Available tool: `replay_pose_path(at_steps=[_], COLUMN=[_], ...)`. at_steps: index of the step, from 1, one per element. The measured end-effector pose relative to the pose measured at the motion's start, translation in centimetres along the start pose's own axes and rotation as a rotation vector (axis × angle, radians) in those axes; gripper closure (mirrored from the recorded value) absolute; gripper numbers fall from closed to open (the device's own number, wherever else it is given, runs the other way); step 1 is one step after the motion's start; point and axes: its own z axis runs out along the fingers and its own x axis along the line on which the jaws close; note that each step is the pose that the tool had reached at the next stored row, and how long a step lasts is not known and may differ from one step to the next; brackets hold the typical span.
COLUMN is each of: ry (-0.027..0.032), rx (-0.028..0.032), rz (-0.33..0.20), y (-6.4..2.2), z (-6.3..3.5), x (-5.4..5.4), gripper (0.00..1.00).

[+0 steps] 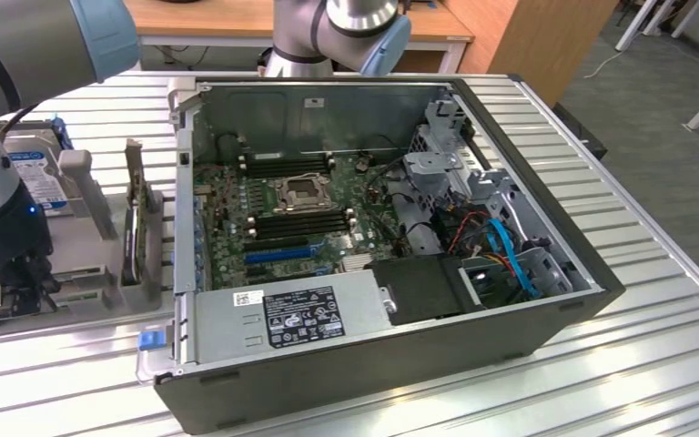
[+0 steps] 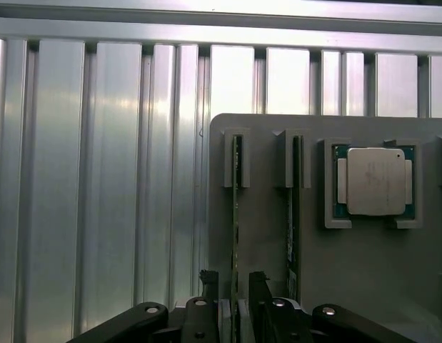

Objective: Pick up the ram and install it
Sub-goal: 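Pick up the ram and move it above insertion slot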

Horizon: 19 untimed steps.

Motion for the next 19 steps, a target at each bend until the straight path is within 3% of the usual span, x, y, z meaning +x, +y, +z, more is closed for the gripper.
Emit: replay_pose_path(at_steps=[19], ry=[-0.0001], rx=[0.0], rz=[0.0], y=[-0.03], z=[0.42], x=[0.01], gripper=[0.7])
